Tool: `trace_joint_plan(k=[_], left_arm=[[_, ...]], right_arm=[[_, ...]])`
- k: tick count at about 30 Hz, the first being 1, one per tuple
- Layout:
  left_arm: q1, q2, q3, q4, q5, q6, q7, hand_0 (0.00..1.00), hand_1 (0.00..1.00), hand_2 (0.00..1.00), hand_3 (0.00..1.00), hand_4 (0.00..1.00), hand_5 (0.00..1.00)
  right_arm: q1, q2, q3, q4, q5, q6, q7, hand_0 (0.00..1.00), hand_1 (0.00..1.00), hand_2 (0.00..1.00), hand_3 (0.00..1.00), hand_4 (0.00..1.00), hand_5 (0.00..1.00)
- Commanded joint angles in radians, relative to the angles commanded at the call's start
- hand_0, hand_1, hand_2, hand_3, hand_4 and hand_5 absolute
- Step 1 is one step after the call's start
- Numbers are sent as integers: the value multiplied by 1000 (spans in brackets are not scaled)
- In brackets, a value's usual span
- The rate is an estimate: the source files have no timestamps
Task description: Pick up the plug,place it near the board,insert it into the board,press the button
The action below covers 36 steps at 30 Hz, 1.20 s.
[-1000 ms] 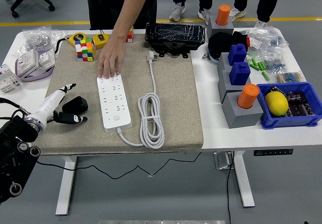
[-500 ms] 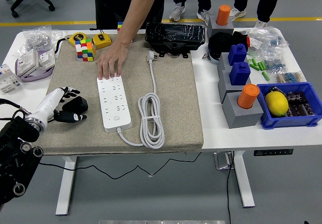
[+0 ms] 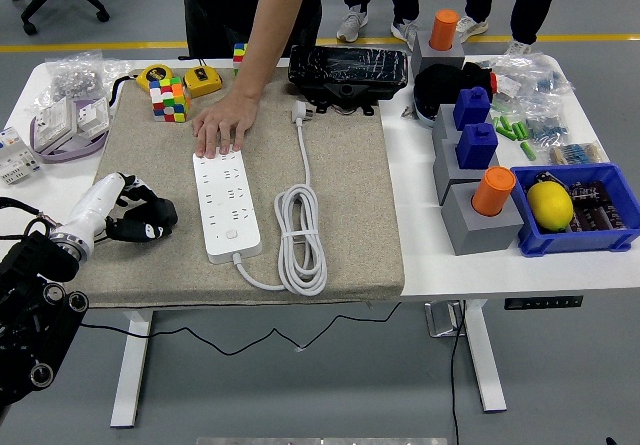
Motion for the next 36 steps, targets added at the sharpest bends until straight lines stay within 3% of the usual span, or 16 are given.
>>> trace_joint_plan(k=[19,20,25,26,31,32,36], left_arm=[[8,9,20,9,23,65,-18,545,609,493,444,933,108],[7,9,18,8,23,69,-19,479,519,480,477,761,41],[3,9,15,1,20,84,-25,479,519,480,477,761,41],[3,8,13,1,18,88,-27,416,495,486,502,766,49],[4,9,11,-5,11,97,-32,416,495,486,502,766,49],[5,9,11,-10,15,98,-30,341,474,499,513,749,46],[7,9,8,-37,7,97,-25,341,474,499,513,749,46]], right_arm=[[-8,-5,-9,0,2,2,-3,813,725,715,763,998,998],[-8,-6,-10,0,3,2,-2,813,725,716,763,998,998],[-5,-8,-8,0,4,1,-4,813,725,716,763,998,998],[-6,-8,-8,0,3,1,-4,812,725,716,763,998,998],[-8,-5,-10,0,3,2,-5,812,725,716,763,998,998],[-8,-5,-10,0,4,2,-4,812,725,716,763,998,998],[-3,-6,-10,0,7,1,-3,812,725,716,763,998,998]])
